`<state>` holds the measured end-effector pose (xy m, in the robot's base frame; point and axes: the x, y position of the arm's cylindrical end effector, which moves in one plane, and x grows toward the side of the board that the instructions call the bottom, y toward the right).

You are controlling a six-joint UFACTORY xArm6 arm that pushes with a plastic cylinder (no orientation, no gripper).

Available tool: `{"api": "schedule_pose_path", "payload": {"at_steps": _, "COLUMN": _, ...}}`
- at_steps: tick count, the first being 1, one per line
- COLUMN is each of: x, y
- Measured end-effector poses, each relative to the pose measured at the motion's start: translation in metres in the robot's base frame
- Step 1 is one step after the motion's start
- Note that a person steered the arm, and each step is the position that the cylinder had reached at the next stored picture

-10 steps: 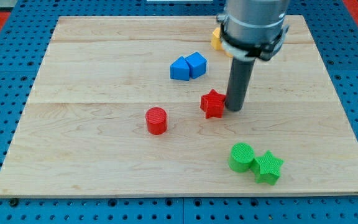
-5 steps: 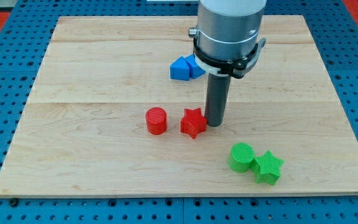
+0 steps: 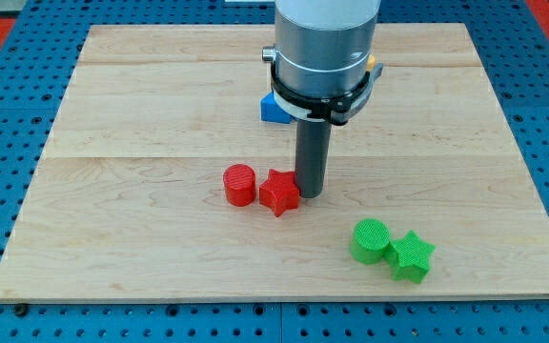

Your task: Push the red star into the red circle

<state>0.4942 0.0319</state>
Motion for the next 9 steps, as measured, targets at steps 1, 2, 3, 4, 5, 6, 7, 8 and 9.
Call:
{"api": "schedule_pose_path", "payload": {"at_steps": 1, "x": 0.001, "y": -0.004}}
{"api": "schedule_pose_path", "payload": {"at_steps": 2, "x": 0.001, "y": -0.008}}
{"api": "schedule_pose_path", "payload": {"at_steps": 3, "x": 0.001, "y": -0.008}}
{"api": "schedule_pose_path", "payload": {"at_steps": 4, "x": 0.001, "y": -0.008}}
{"api": "schedule_pose_path", "payload": {"at_steps": 5, "x": 0.001, "y": -0.009}}
{"api": "schedule_pose_path", "payload": {"at_steps": 6, "x": 0.001, "y": -0.012}}
{"api": "schedule_pose_path", "payload": {"at_steps": 7, "x": 0.001, "y": -0.024}}
{"api": "schedule_pose_path", "payload": {"at_steps": 8, "x": 0.001, "y": -0.038}}
{"api": "schedule_pose_path", "payload": {"at_steps": 9, "x": 0.001, "y": -0.050}}
